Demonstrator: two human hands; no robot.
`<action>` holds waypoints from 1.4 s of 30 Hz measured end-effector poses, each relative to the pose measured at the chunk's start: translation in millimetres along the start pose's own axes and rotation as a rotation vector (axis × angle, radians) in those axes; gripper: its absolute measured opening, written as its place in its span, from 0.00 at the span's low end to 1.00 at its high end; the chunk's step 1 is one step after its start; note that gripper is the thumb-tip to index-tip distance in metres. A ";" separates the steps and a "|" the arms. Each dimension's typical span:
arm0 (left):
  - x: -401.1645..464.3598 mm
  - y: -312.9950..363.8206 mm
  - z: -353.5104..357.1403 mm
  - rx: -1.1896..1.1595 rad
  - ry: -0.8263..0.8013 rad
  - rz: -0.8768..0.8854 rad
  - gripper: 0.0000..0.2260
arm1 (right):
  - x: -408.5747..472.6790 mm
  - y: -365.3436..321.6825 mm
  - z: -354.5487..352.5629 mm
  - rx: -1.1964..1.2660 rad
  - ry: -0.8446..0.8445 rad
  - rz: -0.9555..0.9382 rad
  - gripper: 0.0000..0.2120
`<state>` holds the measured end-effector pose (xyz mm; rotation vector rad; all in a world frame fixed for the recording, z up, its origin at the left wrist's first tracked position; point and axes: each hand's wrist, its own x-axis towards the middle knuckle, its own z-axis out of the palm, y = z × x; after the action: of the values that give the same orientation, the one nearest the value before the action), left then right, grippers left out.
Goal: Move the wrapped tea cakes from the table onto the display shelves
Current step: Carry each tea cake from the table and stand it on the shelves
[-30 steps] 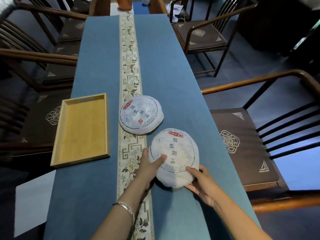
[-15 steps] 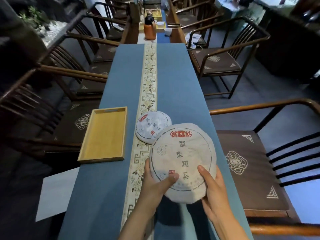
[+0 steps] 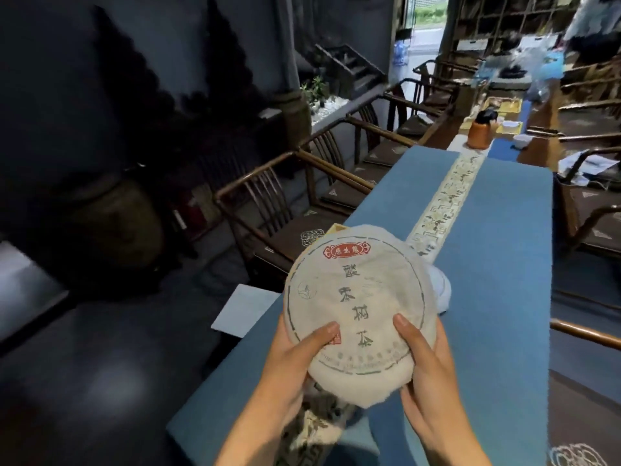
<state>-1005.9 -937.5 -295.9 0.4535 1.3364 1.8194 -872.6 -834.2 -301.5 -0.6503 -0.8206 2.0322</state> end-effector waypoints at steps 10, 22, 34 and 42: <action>-126.4 71.0 -89.2 -0.151 0.604 0.416 0.33 | -39.1 34.9 108.1 -0.270 -0.546 0.201 0.32; -309.4 157.5 -221.1 0.037 1.114 0.852 0.36 | -175.6 135.4 349.3 -0.498 -1.319 -0.174 0.40; -520.7 209.1 -295.9 0.032 1.497 1.179 0.32 | -407.3 241.3 450.9 -0.086 -1.663 0.247 0.32; -604.9 197.5 -285.1 0.055 1.763 1.261 0.31 | -502.7 259.8 484.6 -0.080 -1.997 0.559 0.21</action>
<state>-916.4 -1605.8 -118.2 -0.8042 2.4460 3.4977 -1074.9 -1523.5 -103.9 1.7009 -1.8048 2.6916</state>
